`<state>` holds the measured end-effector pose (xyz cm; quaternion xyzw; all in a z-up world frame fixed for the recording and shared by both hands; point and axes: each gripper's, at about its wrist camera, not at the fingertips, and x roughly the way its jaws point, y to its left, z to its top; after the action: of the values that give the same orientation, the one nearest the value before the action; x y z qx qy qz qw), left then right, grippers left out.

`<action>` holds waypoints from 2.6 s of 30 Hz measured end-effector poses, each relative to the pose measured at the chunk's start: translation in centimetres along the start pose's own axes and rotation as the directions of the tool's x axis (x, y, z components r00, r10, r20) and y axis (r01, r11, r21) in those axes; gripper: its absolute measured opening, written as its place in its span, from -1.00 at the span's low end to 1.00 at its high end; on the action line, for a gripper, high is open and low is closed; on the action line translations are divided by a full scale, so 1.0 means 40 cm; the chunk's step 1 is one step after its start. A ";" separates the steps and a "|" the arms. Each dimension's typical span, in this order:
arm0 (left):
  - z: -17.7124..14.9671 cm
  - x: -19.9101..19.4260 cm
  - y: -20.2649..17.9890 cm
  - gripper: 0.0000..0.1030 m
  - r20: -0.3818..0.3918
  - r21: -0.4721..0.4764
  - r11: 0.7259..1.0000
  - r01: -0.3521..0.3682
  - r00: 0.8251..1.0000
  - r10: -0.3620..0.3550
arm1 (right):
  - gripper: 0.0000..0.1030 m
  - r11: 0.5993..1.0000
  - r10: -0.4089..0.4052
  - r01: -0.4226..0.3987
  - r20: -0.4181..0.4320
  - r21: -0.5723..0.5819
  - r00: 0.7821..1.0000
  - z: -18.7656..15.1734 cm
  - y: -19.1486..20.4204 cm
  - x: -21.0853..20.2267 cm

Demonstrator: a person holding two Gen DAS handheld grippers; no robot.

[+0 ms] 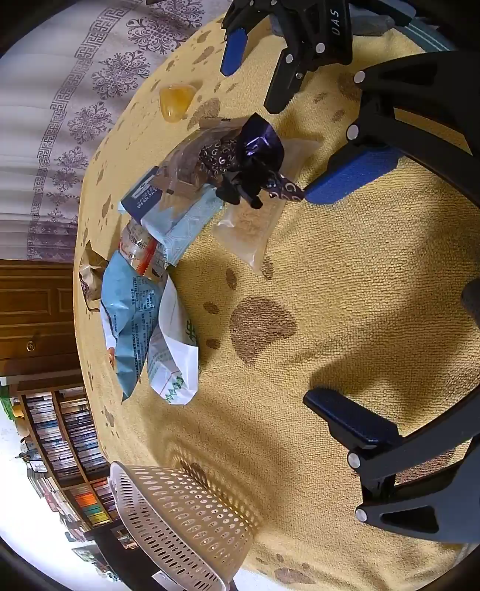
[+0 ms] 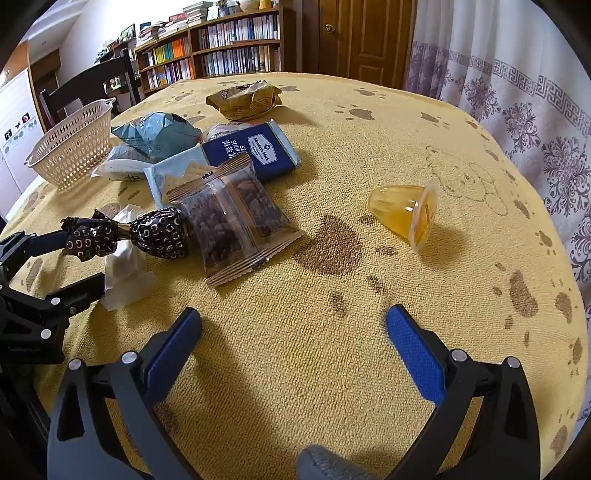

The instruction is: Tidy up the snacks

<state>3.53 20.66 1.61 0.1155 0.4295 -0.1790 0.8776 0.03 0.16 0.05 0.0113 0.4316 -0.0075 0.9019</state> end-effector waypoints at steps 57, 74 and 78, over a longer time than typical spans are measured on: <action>0.000 0.003 -0.005 0.96 -0.001 0.003 1.000 -0.004 1.000 0.004 | 0.91 1.000 0.004 -0.004 -0.010 -0.005 1.000 -0.001 0.000 0.002; 0.000 -0.047 0.009 0.96 0.061 0.012 0.996 0.087 0.994 -0.087 | 0.91 0.991 0.108 -0.109 0.016 0.071 0.994 0.012 -0.042 -0.018; 0.012 -0.074 0.009 0.96 0.088 0.014 0.994 0.105 0.990 -0.106 | 0.91 0.991 0.104 -0.109 0.063 0.077 0.993 0.024 -0.057 -0.052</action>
<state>2.34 21.46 4.28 0.0888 0.3946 -0.2320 0.8846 -0.57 -2.12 2.23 0.0704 0.4032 0.0229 0.9121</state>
